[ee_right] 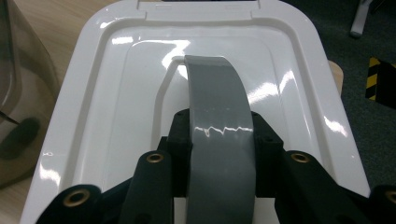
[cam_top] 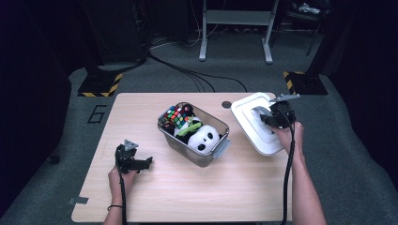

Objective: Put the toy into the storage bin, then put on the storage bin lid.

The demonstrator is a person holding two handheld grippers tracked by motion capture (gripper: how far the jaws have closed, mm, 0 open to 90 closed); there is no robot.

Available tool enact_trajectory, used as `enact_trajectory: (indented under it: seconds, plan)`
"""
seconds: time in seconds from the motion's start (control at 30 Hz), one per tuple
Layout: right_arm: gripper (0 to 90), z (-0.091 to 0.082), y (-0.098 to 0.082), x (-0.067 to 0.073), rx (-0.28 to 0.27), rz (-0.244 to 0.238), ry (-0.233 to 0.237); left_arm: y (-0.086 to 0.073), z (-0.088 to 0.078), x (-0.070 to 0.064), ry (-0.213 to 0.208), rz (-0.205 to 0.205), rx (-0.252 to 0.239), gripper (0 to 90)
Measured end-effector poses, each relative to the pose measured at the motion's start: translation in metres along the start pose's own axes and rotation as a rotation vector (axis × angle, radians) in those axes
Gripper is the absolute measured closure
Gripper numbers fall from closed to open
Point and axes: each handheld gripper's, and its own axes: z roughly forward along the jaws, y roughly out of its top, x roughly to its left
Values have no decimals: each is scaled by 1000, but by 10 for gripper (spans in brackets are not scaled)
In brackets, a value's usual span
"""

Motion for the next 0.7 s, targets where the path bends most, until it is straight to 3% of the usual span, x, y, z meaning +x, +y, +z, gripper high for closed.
enact_trajectory:
  seconds: [0.4, 0.7]
  plan:
    - [670, -16, 30, 21, -42, -57, 42, 0, 0, 0, 1, -2, -1, 25]
    - [670, -15, 47, 45, -68, -92, 113, 0, 0, 0, 1, -2, -1, 26]
